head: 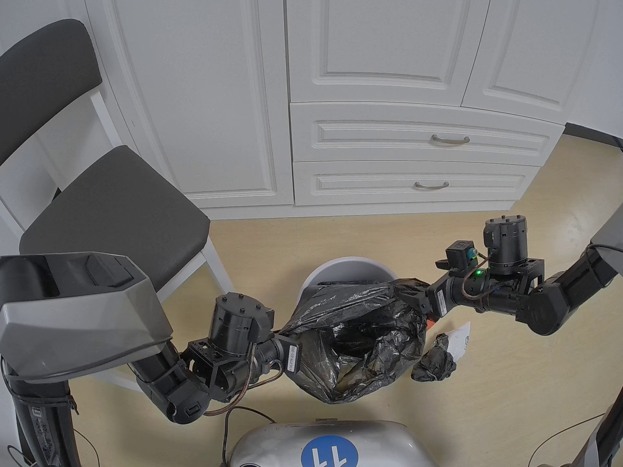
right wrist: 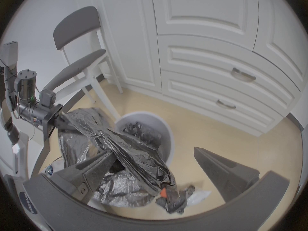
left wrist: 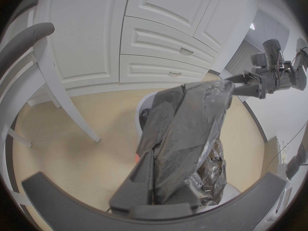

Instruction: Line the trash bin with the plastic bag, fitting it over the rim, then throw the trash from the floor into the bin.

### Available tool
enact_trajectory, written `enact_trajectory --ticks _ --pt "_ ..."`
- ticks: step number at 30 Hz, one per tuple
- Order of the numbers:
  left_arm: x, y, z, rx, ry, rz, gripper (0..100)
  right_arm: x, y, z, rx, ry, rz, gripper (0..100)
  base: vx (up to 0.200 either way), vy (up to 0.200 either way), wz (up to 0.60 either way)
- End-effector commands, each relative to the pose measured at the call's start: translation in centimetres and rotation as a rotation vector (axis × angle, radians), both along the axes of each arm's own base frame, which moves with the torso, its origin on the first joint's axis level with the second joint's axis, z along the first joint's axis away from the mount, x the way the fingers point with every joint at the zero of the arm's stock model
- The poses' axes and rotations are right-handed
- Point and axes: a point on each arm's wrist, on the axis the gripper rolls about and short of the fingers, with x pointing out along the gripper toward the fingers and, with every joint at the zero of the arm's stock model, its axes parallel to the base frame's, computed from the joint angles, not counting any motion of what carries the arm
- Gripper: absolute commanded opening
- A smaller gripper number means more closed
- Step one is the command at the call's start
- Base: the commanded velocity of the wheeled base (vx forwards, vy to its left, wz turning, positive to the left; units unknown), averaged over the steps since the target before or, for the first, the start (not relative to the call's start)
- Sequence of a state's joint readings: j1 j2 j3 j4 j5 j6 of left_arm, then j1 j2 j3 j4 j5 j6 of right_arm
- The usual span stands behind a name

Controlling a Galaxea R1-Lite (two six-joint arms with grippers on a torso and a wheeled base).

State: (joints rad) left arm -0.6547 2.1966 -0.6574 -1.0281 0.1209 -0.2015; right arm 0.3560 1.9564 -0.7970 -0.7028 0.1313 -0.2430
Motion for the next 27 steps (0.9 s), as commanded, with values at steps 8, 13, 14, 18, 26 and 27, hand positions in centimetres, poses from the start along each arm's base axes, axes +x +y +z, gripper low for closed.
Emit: enact_trajectory --ticks 8,13,14,18,26,27 --pt "-0.1 0.8 -0.4 0.03 0.009 -0.014 100 1.9 0.5 -4.3 -0.005 -0.007 -0.002 100 0.0 0.0 0.0" --pt "-0.2 0.9 -0.5 0.033 0.01 -0.016 100 2.5 0.4 -4.6 -0.003 -0.008 -0.011 100 0.0 0.0 0.0" --pt "-0.2 0.9 -0.5 0.033 0.01 -0.016 100 2.5 0.4 -4.6 -0.003 -0.008 -0.011 100 0.0 0.0 0.0" --pt "-0.2 1.0 -0.5 0.034 0.01 -0.014 100 3.5 0.6 -4.7 0.024 -0.014 -0.029 0 0.0 0.0 0.0" --pt "0.4 1.2 -0.2 0.01 -0.022 0.003 100 5.7 4.3 -3.8 0.311 0.035 -0.137 0 0.0 0.0 0.0" --pt "0.5 1.2 -0.2 0.005 -0.03 0.006 100 6.3 5.2 -4.2 0.346 0.042 -0.163 0 0.0 0.0 0.0"
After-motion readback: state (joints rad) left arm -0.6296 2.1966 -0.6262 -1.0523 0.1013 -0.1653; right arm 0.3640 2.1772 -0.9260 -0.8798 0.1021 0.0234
